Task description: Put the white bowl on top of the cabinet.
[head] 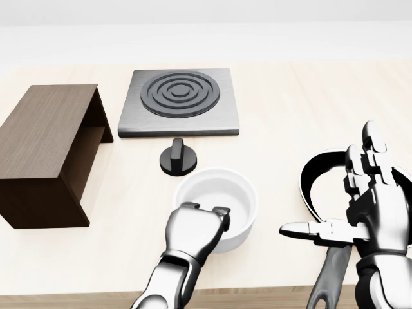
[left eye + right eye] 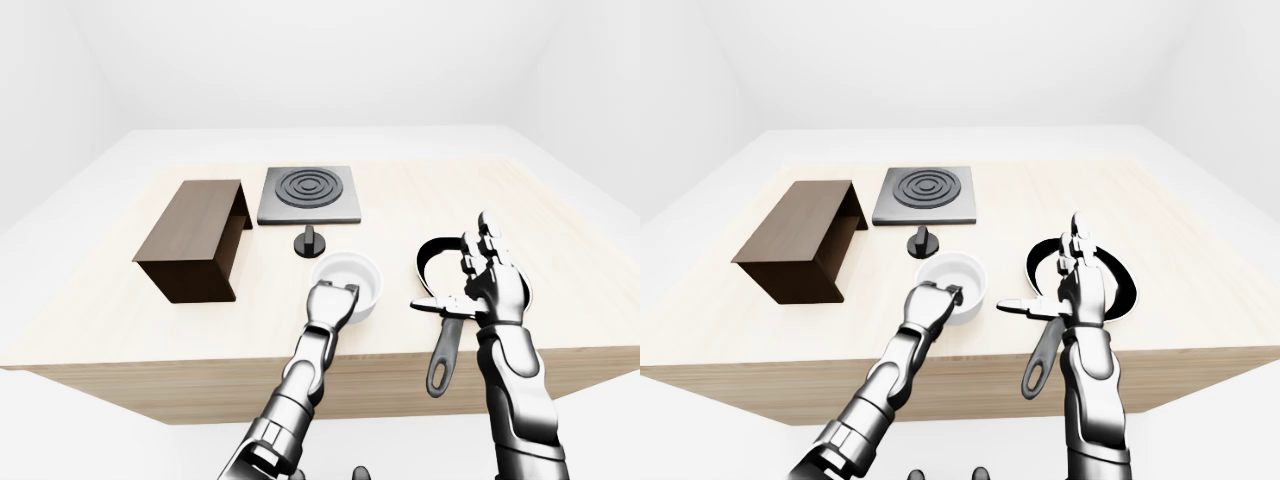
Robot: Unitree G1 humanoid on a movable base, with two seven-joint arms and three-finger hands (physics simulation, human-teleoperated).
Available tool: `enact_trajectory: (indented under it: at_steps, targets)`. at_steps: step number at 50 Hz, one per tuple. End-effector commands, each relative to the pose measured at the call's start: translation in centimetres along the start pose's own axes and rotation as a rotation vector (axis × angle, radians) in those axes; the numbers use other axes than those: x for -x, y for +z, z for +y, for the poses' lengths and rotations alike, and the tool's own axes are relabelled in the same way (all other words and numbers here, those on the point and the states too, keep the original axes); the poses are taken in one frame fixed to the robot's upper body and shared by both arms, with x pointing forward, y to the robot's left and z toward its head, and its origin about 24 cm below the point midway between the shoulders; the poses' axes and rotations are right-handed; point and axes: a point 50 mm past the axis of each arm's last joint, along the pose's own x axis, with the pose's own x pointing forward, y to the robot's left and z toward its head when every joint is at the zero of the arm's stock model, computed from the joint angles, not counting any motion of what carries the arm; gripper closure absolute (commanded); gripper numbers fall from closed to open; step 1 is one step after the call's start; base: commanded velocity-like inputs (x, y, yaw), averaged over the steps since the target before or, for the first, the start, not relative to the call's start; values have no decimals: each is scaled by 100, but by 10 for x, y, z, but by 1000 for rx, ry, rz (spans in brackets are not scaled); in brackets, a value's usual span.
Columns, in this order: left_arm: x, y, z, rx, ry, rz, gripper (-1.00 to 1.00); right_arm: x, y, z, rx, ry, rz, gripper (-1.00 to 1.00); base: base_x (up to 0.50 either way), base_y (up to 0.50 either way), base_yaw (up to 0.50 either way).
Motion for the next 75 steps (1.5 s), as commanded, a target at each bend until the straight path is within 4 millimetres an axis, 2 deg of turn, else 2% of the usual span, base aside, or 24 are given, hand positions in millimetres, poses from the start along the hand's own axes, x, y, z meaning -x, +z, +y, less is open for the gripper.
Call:
enact_trajectory:
  at_steps: [1,21,32,42,50,58,60,62,67,68,74,75]
  targets:
    - [-1,-1,-1,6,10,3,100,1,0,0,-1,1,1,-100,0,0,0]
    - [2,-5,13,-46,51,4,100,1,-2,2,3,7,7,-100,0,0,0]
    - [13,-15,86,84,259,29,100,5,-5,7,14,22,21,-100,0,0,0]
    - [21,-20,111,166,364,20,100,8,-11,12,26,37,50,-100,0,0,0]
    - [19,-29,121,118,362,34,100,6,-10,10,23,33,42,-100,0,0,0]
    - [20,-46,146,-49,336,107,100,6,-13,13,27,41,57,-100,0,0,0]
    - [21,-53,147,-97,302,141,100,5,-14,13,27,40,61,-100,0,0,0]
    - [22,-63,139,-127,218,179,100,4,-17,14,30,41,73,-100,0,0,0]
    - [23,-72,147,-141,221,215,100,5,-22,17,36,48,93,-100,0,0,0]
    - [27,-82,156,-177,208,260,100,7,-22,19,39,54,93,-100,0,0,0]
    - [33,-94,168,-208,209,316,100,6,-24,20,41,56,103,-100,0,0,0]
    - [37,-103,176,-215,208,349,100,7,-27,21,45,60,115,-100,0,0,0]
